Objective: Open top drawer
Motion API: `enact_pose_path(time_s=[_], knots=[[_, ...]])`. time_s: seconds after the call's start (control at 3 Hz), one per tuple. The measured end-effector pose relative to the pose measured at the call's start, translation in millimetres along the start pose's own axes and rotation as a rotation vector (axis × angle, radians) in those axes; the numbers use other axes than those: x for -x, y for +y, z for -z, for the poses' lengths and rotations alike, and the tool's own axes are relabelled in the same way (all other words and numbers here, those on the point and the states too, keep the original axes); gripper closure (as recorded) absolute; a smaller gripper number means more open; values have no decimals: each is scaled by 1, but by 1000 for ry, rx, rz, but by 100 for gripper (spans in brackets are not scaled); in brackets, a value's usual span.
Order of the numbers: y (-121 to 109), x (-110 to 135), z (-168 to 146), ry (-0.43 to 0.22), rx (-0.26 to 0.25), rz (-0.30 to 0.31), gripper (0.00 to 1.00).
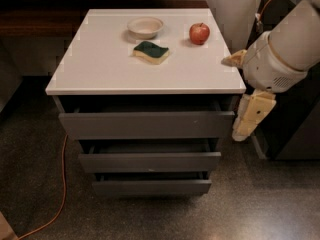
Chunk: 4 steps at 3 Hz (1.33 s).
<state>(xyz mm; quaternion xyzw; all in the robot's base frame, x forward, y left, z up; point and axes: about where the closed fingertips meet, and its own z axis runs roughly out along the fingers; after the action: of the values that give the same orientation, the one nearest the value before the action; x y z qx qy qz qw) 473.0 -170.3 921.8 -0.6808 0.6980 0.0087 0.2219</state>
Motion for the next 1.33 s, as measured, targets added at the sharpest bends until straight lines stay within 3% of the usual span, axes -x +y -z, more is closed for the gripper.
enact_pose_path(time_s=[0.33,0.67,1.33], knots=[[-1,8,-32,-64,26,67,0],[3,14,-72,-85,11,150,0],[5,26,-132,-57,-46,256,0]])
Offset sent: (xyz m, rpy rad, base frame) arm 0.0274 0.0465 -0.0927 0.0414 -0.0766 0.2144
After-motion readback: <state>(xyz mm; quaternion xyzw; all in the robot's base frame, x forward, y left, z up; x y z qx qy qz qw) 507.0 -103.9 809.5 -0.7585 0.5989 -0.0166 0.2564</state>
